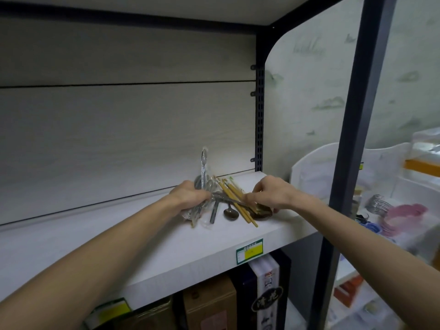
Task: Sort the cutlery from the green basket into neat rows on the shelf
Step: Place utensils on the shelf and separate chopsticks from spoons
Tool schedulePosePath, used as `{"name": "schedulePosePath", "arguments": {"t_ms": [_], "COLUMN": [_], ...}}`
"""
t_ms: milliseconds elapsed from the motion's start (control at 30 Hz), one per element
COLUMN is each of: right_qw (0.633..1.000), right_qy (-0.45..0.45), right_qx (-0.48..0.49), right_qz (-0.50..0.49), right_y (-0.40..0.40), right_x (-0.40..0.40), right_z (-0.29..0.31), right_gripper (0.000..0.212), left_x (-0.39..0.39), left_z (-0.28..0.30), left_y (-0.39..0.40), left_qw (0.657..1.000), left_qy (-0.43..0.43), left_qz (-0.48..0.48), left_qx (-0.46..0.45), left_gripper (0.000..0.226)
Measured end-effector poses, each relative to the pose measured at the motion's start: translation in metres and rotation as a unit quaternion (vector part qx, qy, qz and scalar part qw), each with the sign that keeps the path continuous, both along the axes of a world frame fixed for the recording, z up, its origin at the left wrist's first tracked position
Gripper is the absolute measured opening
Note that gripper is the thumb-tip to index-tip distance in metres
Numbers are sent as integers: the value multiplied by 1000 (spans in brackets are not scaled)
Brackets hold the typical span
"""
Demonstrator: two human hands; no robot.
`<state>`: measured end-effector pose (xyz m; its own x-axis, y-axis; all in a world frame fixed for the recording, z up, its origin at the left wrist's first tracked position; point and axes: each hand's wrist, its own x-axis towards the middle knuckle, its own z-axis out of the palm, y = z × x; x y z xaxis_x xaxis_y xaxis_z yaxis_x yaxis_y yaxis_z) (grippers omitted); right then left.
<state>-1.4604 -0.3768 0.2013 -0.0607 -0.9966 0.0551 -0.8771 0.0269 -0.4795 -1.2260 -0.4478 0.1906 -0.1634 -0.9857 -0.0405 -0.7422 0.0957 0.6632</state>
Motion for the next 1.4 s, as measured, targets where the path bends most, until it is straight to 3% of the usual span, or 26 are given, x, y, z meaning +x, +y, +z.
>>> {"name": "schedulePosePath", "arguments": {"t_ms": [100,300,467,700,867,967,1133,1300,1400], "right_qw": [1000,997,998,998,997,995,994,999,1000], "right_qy": [-5,77,43,-26,-18,-39,-57,-11,-10], "right_qx": [-11,-17,-6,49,68,92,89,35,-3], "right_qz": [-2,-13,-36,-26,-15,7,1,-9,-5], "right_y": [2,1,0,-5,-6,-7,-4,-5,-4], "right_x": [0,12,11,9,16,20,21,19,10], "right_z": [5,1,7,4,4,1,0,-4,-9], "right_gripper": [37,27,16,18,45,42,37,51,41], "left_x": [1,2,3,-1,-4,-8,-7,-2,0], "left_z": [-1,-1,-2,-3,-3,-3,-3,-2,-3], "left_y": [-2,-3,-5,-6,-1,2,5,6,6], "left_qw": [1000,1000,999,997,995,989,985,987,989], "left_qy": [-2,-12,-28,-64,-89,-126,-144,-134,-123], "left_qz": [-4,-13,-15,-11,-14,-29,-33,-26,-19], "left_qx": [-6,-10,-14,-32,-50,-75,-89,-85,-81], "left_gripper": [28,31,37,40,44,48,49,37,34]}}
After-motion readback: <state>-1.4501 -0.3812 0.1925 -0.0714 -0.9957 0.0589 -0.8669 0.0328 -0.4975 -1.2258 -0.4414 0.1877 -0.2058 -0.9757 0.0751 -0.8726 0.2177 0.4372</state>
